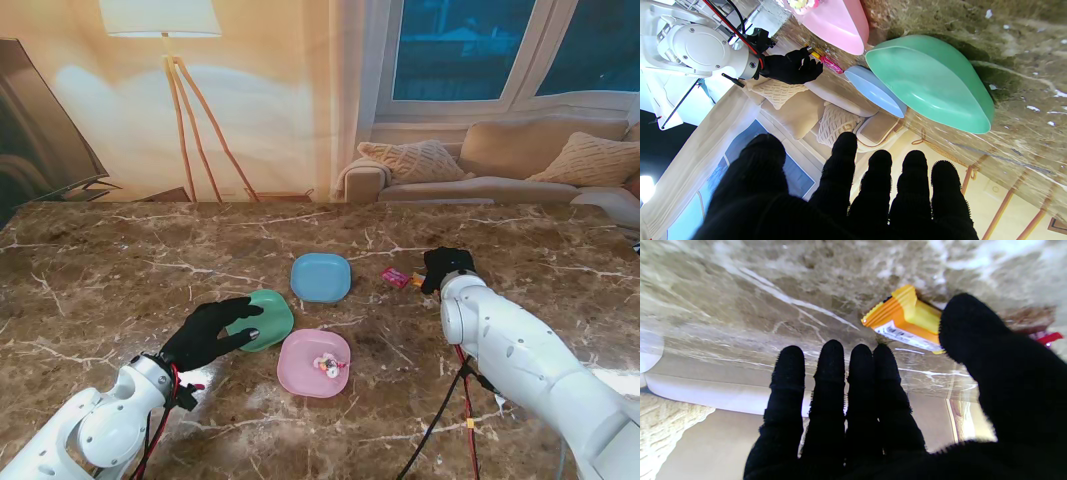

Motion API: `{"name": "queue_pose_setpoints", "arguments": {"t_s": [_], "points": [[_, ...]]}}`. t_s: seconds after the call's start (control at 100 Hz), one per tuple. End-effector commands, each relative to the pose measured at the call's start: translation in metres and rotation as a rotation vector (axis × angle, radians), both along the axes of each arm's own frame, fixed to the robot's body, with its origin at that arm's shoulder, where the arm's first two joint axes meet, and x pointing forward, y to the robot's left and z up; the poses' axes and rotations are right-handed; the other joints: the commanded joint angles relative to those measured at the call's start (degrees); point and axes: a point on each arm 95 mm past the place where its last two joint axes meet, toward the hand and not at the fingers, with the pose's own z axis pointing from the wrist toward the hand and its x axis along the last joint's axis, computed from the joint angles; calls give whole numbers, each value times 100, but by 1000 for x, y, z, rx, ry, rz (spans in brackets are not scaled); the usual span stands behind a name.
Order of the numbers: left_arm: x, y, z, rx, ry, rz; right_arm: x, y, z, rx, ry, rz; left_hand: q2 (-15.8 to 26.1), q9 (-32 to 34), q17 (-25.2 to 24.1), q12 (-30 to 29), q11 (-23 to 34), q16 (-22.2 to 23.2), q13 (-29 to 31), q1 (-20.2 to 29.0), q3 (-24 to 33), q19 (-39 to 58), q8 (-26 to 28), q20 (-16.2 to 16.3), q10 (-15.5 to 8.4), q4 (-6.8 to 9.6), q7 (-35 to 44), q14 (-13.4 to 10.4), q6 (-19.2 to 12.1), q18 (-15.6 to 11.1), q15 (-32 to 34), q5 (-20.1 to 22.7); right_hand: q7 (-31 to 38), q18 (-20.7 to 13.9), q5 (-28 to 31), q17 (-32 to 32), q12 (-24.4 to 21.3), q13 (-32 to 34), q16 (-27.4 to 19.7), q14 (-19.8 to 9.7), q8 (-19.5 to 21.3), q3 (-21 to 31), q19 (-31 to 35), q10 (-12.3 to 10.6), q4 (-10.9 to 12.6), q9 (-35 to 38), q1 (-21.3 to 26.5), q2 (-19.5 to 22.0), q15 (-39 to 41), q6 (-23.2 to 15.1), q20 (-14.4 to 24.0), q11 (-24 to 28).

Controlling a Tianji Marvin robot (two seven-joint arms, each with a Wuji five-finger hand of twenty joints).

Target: Portion candies into small dishes

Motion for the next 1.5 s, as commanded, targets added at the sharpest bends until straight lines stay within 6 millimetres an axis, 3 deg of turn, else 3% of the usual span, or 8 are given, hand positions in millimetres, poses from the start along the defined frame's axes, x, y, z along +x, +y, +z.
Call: {"name": "queue_pose_setpoints", "arguments": {"t_s": [0.0, 0.28, 0.51, 0.85, 0.99, 1.19, 1.35, 1.49], "points": [[-2, 0, -2, 5, 6, -1, -20, -1, -35, 0, 96, -11, 175, 24, -32, -15, -9, -55, -19, -52, -103, -111, 6, -92, -140, -125, 37, -105, -114, -140, -29, 56, 1016, -4, 1168, -36, -104, -187, 12, -67, 113, 9, -55, -177, -360, -155, 392, -354, -50, -1411, 153, -96], [-2, -1, -3, 5, 8, -3, -28, 3, -49, 33, 119, -11, 165, 26, -28, -15, -11, -56, -16, -43, -106, -117, 12, -95, -134, -129, 43, -103, -110, -131, -30, 69, 2685, -47, 1498, 35, -844, -193, -924, -101, 1077, -135, -79, -154, -972, -165, 1039, -711, -1206, -2525, 198, -666], [-2, -1, -3, 4, 6, -1, -33, 3, -57, 46, 143, -18, 170, 23, -28, -16, -13, -56, -16, -42, -106, -120, 12, -96, -141, -130, 39, -100, -109, -129, -32, 74, 3202, 15, 2082, 500, -2065, 537, -1759, 92, 2575, 132, -37, -49, -803, 293, 1194, -710, -2272, -2681, 47, -1459], [-2, -1, -3, 2, 10, -5, -41, -1, -62, 91, 108, -21, 163, 38, -29, -15, -5, -55, -2, -36, -103, -131, 13, -101, -155, -129, 39, -116, -97, -124, -30, 96, 3938, -120, 3201, 1919, -2323, 2936, -1420, -221, 2983, 332, 1088, -382, 28, 2366, 1197, -986, -1656, -2895, -62, -1534], [-2, -1, -3, 1, 10, -4, -44, -3, -63, 95, 108, -21, 162, 44, -32, -16, -4, -55, -2, -30, -101, -138, 12, -104, -146, -130, 37, -98, -89, -125, -31, 98, 3869, -108, 3363, 2123, -1302, 3271, -736, -192, 3048, 64, 1634, -535, -849, 3008, 1495, -1264, -1036, -2947, 74, -1361], [-2, -1, -3, -1, 10, -3, -47, -6, -65, 121, 99, -16, 162, 38, -33, -16, -5, -54, 1, -29, -100, -148, 16, -109, -161, -132, 41, -110, -124, -124, -31, 95, 3309, -52, 3398, 2484, -651, 3664, -474, -194, 2784, -91, 2121, -718, -885, 3799, 1821, -1379, 42, -2832, 205, -899], [-2, -1, -3, -3, 11, -3, -48, -8, -65, 140, 111, 3, 160, 38, -38, -17, -7, -54, -2, -22, -101, -159, 25, -115, -153, -134, 55, -111, -134, -126, -34, 97, 2260, -79, 2263, 2514, -677, 3669, -395, -165, -249, -62, 2120, -682, -867, 3874, 1820, -1316, 127, -2503, 140, -904], [-2, -1, -3, -4, 11, -3, -49, -10, -64, 149, 111, 10, 153, 55, -43, -14, 0, -54, 8, -13, -97, -170, 44, -120, -176, -135, 94, -131, -169, -130, -32, 148, 2070, -39, 1679, 2331, -503, 3495, -174, -194, -262, -56, 1995, -736, -829, 3711, 1802, -1136, 186, -2339, 140, -824]]}}
